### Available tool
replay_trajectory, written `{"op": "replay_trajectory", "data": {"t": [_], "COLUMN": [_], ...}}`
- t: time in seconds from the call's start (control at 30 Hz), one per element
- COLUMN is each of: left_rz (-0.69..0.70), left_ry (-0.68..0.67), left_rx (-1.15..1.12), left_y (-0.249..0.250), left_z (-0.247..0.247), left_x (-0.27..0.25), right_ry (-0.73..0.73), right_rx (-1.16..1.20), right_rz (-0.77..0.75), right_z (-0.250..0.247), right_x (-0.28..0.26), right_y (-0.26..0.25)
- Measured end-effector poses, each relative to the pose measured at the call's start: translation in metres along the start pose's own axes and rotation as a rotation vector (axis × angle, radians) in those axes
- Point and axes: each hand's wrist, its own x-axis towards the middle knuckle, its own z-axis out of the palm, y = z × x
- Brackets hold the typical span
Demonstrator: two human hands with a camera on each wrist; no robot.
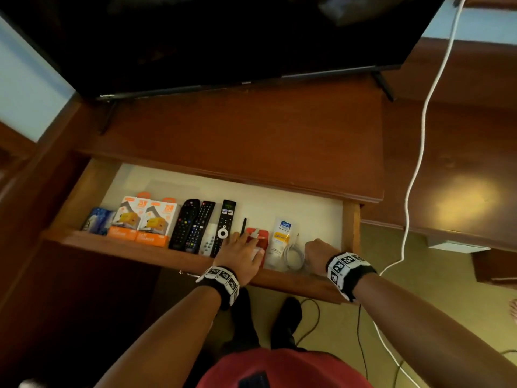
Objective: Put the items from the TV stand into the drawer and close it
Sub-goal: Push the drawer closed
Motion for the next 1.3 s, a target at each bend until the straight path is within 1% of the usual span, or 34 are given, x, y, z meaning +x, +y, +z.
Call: {"op": "replay_trajectory", "data": {"t": [0.1,0.23,0.33,0.4,0.47,0.57,0.63,0.67,0.73,0.8,0.9,0.97,1.03,1.2,1.3], "left_rz": [0.0,-0.009,-0.012,-0.004,0.023,0.054,0.052,0.043,0.033,0.063,0.146,0.22,0.283,0.398,0.424], "left_ry": [0.012,0.046,0.067,0.067,0.062,0.065,0.068,0.055,0.011,-0.033,-0.101,-0.154,-0.177,-0.169,-0.131], "left_rx": [0.01,-0.006,-0.008,-0.027,-0.056,-0.153,-0.223,-0.234,-0.179,-0.03,0.088,0.126,0.164,0.251,0.299], "left_y": [0.0,0.001,0.001,0.002,0.0,-0.015,-0.036,-0.048,-0.079,-0.116,-0.144,-0.156,-0.164,-0.167,-0.168], "left_z": [0.0,0.0,-0.002,-0.005,-0.008,-0.018,-0.03,-0.037,-0.046,-0.046,-0.045,-0.048,-0.05,-0.051,-0.056], "left_x": [-0.001,-0.001,-0.003,-0.004,-0.007,-0.021,-0.036,-0.044,-0.059,-0.071,-0.072,-0.068,-0.064,-0.057,-0.047], "right_ry": [-0.021,0.066,0.076,0.093,0.123,0.16,0.144,0.113,0.044,0.033,0.091,0.082,0.077,0.103,0.135], "right_rx": [0.046,0.092,0.134,0.209,0.274,0.263,0.316,0.328,0.32,0.291,0.149,0.068,0.008,-0.075,-0.078], "right_rz": [-0.011,0.011,0.021,-0.001,-0.06,-0.197,-0.296,-0.349,-0.428,-0.455,-0.45,-0.43,-0.421,-0.344,-0.3], "right_z": [0.004,0.001,-0.006,-0.011,-0.013,-0.008,-0.003,-0.002,0.003,0.012,0.01,0.002,-0.006,-0.007,-0.013], "right_x": [-0.002,-0.006,-0.014,-0.019,-0.022,-0.024,-0.025,-0.025,-0.018,-0.007,0.005,0.01,0.013,0.02,0.022], "right_y": [-0.002,-0.004,-0.009,-0.014,-0.025,-0.053,-0.081,-0.096,-0.121,-0.151,-0.172,-0.18,-0.181,-0.181,-0.182]}}
